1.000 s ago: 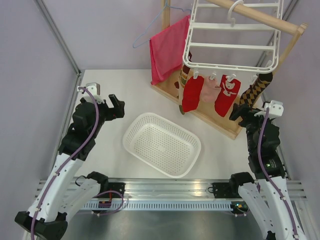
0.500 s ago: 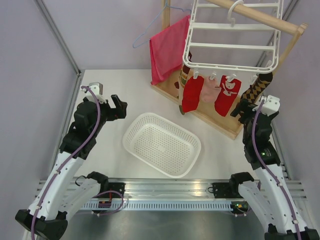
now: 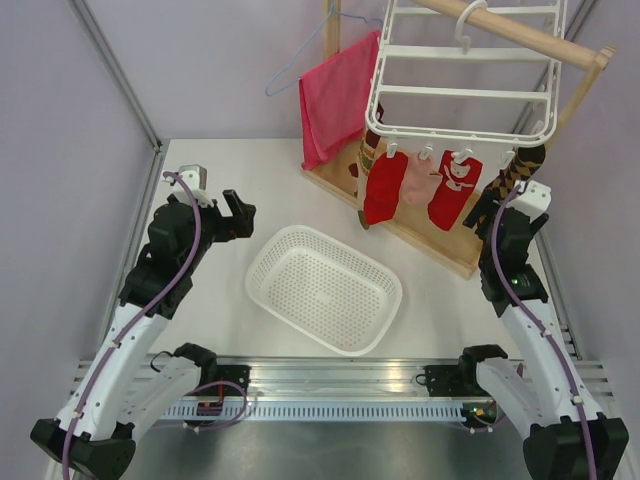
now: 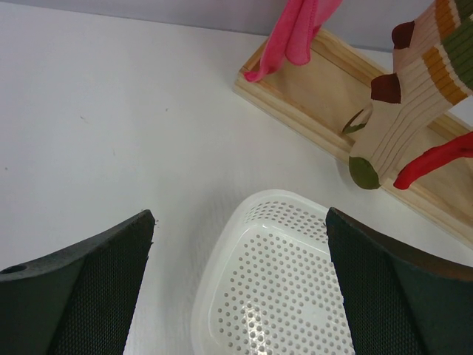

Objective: Remove the socks clipped to the hanger

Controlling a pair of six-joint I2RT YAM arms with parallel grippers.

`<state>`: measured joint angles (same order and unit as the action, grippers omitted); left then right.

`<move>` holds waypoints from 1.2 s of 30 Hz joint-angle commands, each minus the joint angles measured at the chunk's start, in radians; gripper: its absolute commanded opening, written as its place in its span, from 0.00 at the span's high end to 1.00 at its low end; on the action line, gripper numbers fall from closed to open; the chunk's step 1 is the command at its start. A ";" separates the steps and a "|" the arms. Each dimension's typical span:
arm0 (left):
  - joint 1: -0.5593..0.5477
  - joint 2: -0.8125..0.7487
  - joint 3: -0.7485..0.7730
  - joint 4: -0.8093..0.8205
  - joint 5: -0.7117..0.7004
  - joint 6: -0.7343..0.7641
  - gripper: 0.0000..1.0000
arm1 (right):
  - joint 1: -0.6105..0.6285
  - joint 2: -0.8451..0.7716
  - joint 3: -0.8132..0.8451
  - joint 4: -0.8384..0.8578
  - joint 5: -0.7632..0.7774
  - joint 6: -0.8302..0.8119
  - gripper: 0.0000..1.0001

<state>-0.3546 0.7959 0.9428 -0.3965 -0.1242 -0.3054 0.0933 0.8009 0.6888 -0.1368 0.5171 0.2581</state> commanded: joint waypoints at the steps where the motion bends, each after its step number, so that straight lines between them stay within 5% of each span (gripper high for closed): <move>1: 0.006 -0.007 0.027 0.001 0.026 0.032 0.00 | -0.017 0.032 -0.018 0.040 -0.008 0.012 0.13; 21: 0.006 0.003 0.028 0.002 0.058 0.031 0.00 | -0.122 0.182 -0.121 0.121 -0.055 0.044 0.03; 36: 0.006 0.002 0.027 0.005 0.057 0.034 0.00 | -0.129 0.199 -0.204 0.281 -0.083 0.000 0.43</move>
<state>-0.3546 0.7990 0.9428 -0.3965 -0.0757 -0.3050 -0.0303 0.9989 0.4923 0.0574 0.4416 0.2768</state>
